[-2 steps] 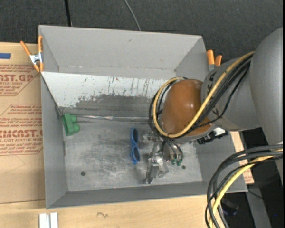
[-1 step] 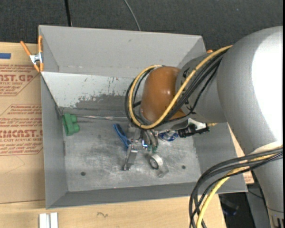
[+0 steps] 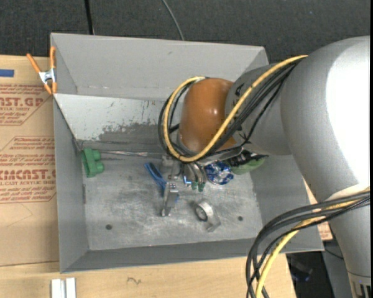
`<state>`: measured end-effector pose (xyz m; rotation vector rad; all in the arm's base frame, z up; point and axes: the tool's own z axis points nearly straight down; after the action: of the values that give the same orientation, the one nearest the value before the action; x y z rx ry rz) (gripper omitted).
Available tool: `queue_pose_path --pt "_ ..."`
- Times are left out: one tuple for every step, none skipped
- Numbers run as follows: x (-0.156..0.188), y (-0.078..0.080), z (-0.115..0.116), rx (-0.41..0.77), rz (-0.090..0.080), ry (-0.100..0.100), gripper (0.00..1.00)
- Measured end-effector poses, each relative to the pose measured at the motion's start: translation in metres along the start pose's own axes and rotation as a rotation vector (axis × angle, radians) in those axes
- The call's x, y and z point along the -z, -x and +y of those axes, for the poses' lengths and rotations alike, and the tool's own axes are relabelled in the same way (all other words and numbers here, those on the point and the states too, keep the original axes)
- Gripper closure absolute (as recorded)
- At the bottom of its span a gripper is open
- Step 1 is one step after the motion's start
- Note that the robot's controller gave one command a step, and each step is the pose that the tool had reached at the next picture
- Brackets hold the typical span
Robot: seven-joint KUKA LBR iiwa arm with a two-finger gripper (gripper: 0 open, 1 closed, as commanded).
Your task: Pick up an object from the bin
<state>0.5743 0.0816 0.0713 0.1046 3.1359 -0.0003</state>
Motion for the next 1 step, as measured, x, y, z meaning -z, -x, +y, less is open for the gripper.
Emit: queue_pose_path --pt "0.0021 0.0023 0.0005 -0.001 -0.009 0.003 1.00"
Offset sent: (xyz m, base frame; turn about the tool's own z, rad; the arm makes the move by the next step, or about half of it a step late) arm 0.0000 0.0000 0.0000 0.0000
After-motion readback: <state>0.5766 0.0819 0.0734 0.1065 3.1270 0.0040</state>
